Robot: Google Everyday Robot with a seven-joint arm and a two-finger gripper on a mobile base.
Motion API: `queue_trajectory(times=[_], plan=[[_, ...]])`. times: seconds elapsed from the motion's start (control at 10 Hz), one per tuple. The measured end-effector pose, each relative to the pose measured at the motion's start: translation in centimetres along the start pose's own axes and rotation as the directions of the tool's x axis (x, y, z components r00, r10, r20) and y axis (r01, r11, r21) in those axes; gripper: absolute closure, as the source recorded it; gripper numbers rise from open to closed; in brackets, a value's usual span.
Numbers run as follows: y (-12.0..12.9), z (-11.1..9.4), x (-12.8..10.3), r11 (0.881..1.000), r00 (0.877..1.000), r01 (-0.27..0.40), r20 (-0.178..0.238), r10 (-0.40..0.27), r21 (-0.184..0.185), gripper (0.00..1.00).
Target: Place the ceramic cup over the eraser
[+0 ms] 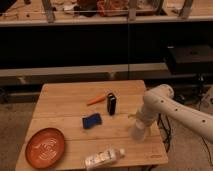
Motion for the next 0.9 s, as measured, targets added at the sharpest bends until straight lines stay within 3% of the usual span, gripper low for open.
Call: queue_trajectory(times=[0.2, 0.6, 0.9], plan=[[0.22, 0.88, -0.19, 0.999, 1.000, 0.022, 0.016, -0.022, -0.027, 0.29], [0.60, 0.86, -0.33, 0.999, 0.999, 0.030, 0.026, -0.028, -0.043, 0.72], [0.63, 0.92, -0.34, 0.999, 0.999, 0.024, 0.033, -0.022, -0.044, 0.98]])
